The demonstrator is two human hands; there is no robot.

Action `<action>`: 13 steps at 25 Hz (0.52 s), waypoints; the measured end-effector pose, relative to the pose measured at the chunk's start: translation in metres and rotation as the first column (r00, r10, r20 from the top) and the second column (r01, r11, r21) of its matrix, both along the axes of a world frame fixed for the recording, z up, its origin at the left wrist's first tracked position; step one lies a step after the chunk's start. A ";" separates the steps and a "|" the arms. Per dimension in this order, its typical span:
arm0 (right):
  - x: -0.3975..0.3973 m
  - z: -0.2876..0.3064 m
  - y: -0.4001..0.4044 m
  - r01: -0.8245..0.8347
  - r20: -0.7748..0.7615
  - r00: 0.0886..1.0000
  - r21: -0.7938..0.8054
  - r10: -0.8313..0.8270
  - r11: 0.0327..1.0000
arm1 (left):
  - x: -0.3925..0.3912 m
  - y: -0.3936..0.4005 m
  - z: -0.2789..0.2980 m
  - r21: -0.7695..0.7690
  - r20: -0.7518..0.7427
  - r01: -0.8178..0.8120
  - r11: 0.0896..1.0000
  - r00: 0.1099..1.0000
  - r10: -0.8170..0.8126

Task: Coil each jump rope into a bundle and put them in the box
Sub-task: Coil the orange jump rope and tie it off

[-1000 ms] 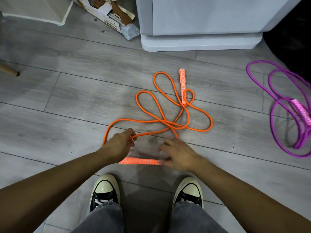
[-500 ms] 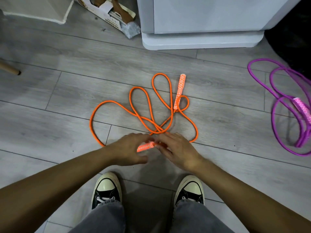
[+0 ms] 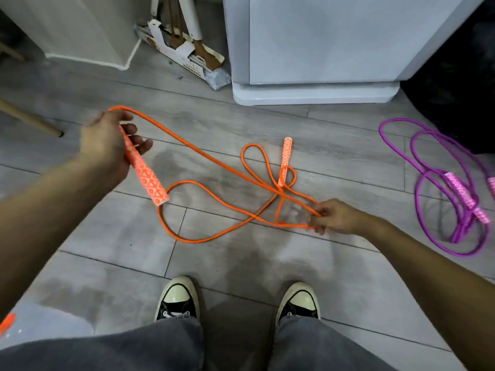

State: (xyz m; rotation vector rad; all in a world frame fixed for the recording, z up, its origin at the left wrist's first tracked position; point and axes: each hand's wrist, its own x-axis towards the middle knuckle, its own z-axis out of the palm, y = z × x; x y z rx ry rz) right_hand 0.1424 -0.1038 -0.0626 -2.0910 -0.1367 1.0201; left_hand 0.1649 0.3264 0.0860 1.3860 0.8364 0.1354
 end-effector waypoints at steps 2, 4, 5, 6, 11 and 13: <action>0.000 0.030 -0.004 0.102 -0.031 0.994 0.053 -0.100 0.993 | 0.003 0.002 0.024 -0.005 -0.021 0.088 0.996 0.996 -0.088; 0.001 0.077 0.006 0.187 -0.038 0.982 0.162 -0.184 0.969 | -0.006 -0.014 0.052 -0.051 -0.039 0.281 0.958 0.958 -0.283; 0.003 0.103 0.014 0.228 -0.044 0.974 0.222 -0.224 0.948 | -0.011 -0.025 0.067 -0.074 -0.031 0.355 0.932 0.933 -0.358; 0.006 0.132 0.020 0.267 -0.046 0.963 0.279 -0.264 0.922 | -0.017 -0.036 0.083 -0.069 -0.014 0.404 0.912 0.914 -0.406; 0.006 0.284 0.040 0.360 0.074 0.898 0.443 -0.433 0.821 | -0.062 -0.068 0.163 -0.016 0.051 0.466 0.885 0.884 -0.465; -0.007 0.350 0.040 0.359 0.130 0.866 0.512 -0.484 0.780 | -0.087 -0.073 0.190 -0.054 0.085 0.510 0.858 0.859 -0.505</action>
